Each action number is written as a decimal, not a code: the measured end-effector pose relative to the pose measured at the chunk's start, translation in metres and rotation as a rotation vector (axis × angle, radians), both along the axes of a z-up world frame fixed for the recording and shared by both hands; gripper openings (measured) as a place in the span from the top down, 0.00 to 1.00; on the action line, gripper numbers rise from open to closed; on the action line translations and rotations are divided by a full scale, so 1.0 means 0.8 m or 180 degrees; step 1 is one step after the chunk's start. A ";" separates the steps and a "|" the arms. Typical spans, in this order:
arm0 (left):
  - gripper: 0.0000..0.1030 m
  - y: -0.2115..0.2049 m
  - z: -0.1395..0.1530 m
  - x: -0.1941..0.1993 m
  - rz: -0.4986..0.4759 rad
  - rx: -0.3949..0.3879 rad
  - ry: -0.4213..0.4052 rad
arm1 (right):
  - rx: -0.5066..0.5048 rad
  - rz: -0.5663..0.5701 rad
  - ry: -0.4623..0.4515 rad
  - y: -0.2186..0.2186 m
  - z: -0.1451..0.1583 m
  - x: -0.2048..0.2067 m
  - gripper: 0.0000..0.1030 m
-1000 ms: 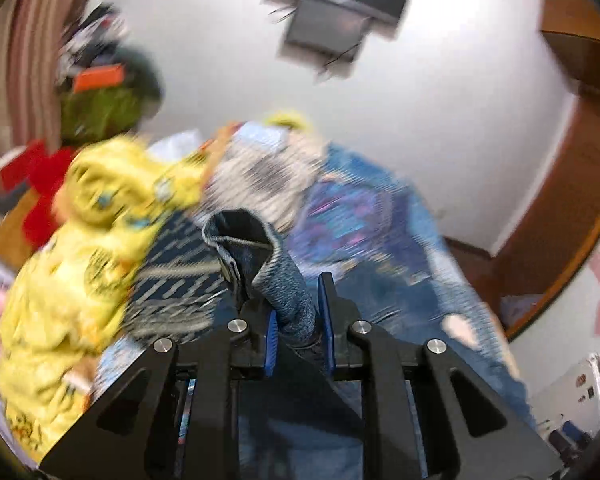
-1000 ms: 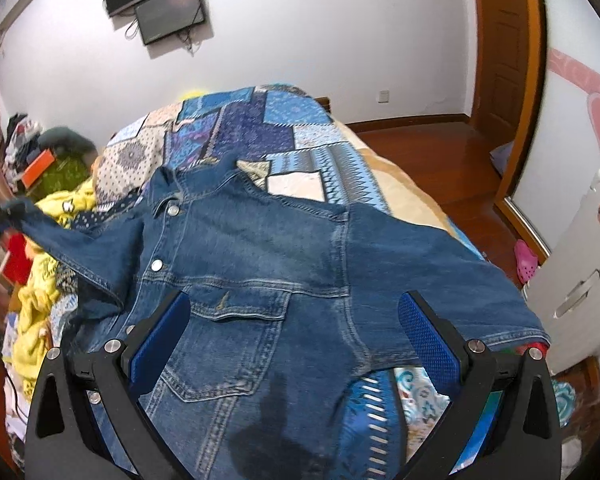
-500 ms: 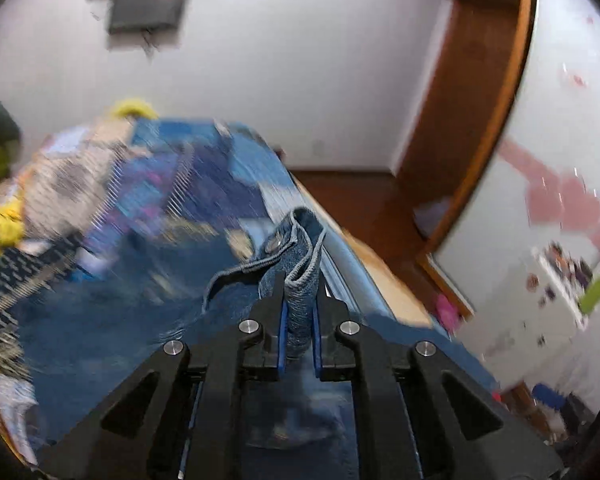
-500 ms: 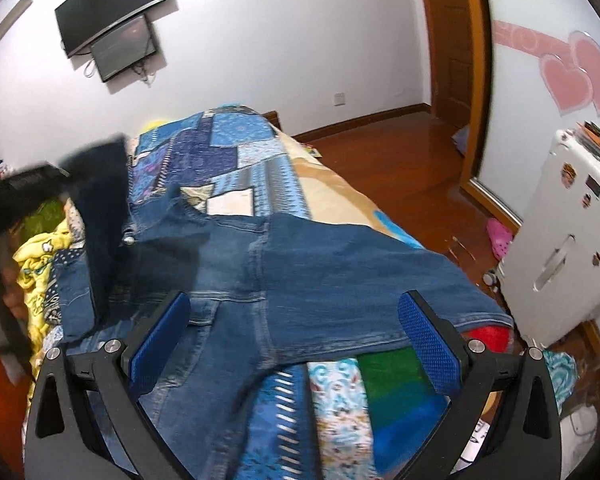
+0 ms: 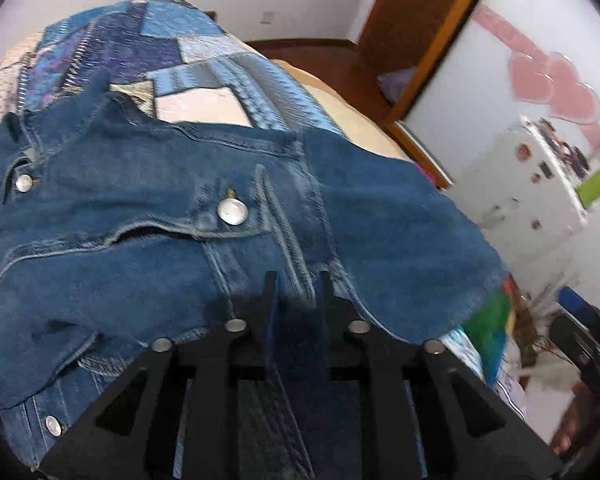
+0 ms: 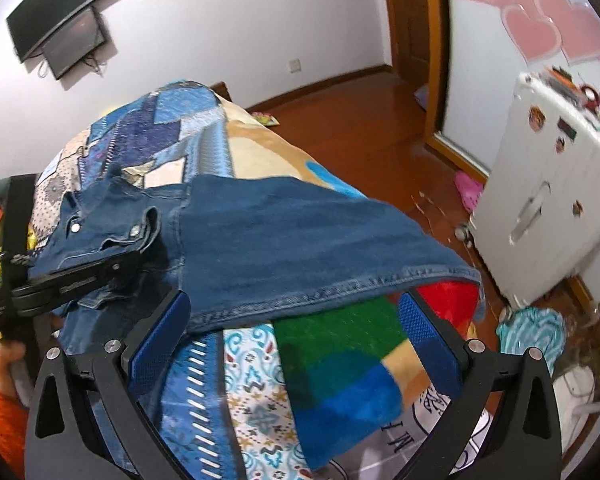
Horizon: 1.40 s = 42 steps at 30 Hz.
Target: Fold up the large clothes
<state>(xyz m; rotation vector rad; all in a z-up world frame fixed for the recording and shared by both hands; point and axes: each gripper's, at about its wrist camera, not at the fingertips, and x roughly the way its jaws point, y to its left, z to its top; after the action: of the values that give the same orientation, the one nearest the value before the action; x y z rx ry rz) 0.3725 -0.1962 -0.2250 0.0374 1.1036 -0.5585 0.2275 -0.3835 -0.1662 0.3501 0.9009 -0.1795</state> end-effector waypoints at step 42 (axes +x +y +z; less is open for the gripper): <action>0.13 0.290 0.013 -0.133 0.1655 0.0429 -0.0262 | 0.1394 -0.0912 0.0350 -0.166 -0.127 0.057 0.59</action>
<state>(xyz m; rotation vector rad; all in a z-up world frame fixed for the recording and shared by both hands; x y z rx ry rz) 0.2661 0.0359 -0.2150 -0.1067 1.0180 -0.0164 0.2731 -0.5166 -0.2675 0.8852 0.9946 -0.2669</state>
